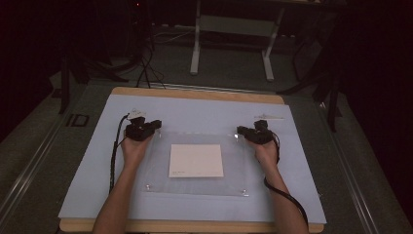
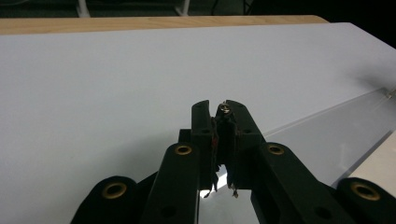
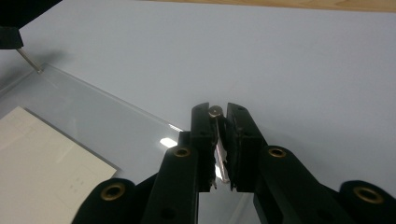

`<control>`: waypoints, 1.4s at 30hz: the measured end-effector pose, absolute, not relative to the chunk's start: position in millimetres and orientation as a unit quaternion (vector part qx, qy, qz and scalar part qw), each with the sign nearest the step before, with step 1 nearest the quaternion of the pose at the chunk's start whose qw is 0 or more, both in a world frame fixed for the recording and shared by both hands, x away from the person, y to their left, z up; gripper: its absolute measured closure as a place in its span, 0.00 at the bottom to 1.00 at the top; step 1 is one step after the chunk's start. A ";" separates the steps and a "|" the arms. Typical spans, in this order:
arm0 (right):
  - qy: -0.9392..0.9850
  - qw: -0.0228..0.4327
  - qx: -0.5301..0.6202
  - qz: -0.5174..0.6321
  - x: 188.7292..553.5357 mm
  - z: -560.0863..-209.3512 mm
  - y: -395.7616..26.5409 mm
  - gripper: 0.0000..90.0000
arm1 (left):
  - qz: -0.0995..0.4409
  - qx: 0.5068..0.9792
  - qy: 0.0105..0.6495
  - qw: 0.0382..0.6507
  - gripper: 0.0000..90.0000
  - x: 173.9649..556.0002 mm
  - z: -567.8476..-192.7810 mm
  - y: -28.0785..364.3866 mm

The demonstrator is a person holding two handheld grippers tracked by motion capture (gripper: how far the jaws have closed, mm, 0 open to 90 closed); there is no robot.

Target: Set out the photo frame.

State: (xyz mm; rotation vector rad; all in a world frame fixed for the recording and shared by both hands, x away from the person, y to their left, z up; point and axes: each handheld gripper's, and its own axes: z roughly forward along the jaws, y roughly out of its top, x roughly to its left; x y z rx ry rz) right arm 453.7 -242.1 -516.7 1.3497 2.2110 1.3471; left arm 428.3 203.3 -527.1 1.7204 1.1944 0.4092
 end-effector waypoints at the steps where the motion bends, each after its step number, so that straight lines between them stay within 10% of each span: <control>1: 0.752 0.108 0.461 0.459 454.7 -516.6 -241.9 0.92 | 0.166 0.706 0.492 0.482 0.93 429.3 -526.9 203.0; 22: 0.744 0.070 0.499 0.439 480.2 -512.5 -239.7 0.93 | 0.124 0.679 0.544 0.477 0.94 455.3 -527.1 200.3; 29: 0.750 0.097 0.492 0.431 471.0 -498.0 -242.3 0.74 | 0.117 0.674 0.550 0.480 0.94 456.1 -527.9 200.8; 42: 0.770 0.096 0.430 0.462 436.2 -456.9 -237.0 0.71 | 0.104 0.676 0.548 0.482 0.93 458.0 -528.5 202.2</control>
